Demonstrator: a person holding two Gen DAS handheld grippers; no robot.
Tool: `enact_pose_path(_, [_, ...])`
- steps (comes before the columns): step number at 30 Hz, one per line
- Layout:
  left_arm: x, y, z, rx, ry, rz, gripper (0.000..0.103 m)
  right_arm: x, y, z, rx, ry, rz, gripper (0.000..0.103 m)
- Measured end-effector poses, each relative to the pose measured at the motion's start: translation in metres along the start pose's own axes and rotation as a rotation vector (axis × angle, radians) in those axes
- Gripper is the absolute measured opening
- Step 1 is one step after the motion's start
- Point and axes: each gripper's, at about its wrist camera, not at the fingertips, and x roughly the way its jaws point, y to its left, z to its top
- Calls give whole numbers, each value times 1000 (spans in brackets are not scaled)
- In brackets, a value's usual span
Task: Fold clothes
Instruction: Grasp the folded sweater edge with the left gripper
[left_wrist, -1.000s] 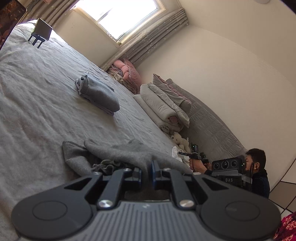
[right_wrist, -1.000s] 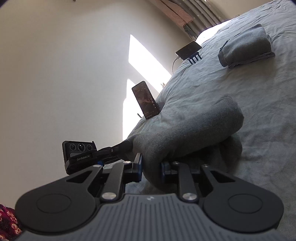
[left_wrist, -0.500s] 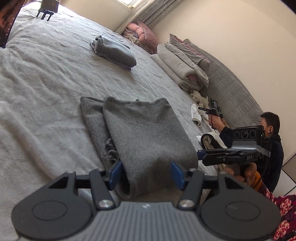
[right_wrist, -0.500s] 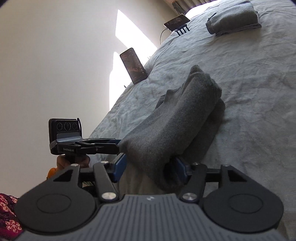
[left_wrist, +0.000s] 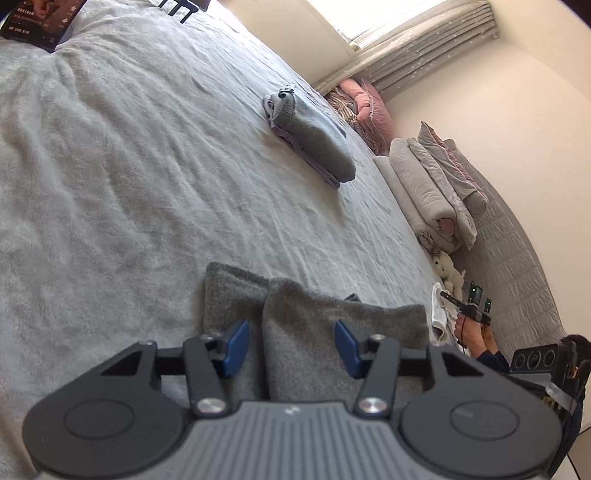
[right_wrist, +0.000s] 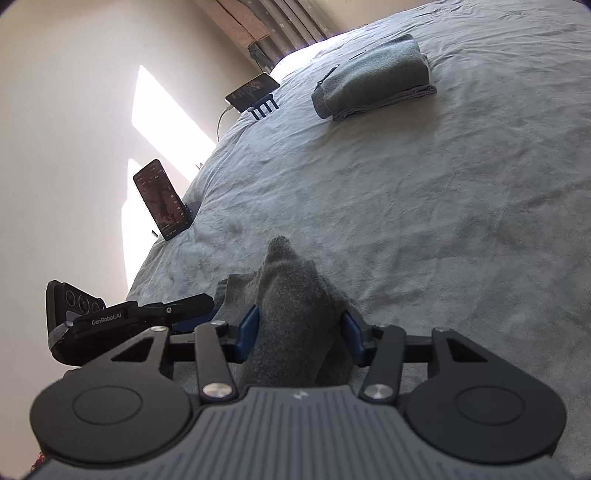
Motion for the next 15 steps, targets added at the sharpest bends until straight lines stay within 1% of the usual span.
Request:
enact_pose_path(1, [4, 0, -1, -3, -2, 7, 34, 0, -1, -2, -1, -13, 10, 37])
enact_pose_path(2, [6, -1, -3, 6, 2, 8, 23, 0, -2, -3, -2, -25, 19, 31])
enact_pose_path(3, [7, -2, -5, 13, 2, 10, 13, 0, -2, -5, -4, -38, 29, 30])
enact_pose_path(4, [7, -2, -7, 16, -2, 15, 8, 0, -3, -6, -5, -50, 38, 27])
enact_pose_path(5, [5, -2, -8, 14, -10, 21, 6, -1, -5, -7, 2, -61, 68, 25])
enact_pose_path(7, [-11, -2, -9, -8, -68, 6, 5, -6, -7, -2, 42, -76, 219, 24])
enact_pose_path(9, [-35, -6, -10, -10, -164, -28, 5, -11, -5, 6, 57, -84, 350, 23])
enact_pose_path(11, [-55, -10, -11, -14, -252, -49, 5, -12, 0, 16, 55, -79, 451, 23])
enact_pose_path(13, [-70, -13, -13, -20, -328, -65, 5, -8, 0, 24, 68, -70, 520, 23])
enact_pose_path(15, [-71, -14, -13, -12, -334, -46, 5, 2, -9, 28, 122, -50, 535, 23])
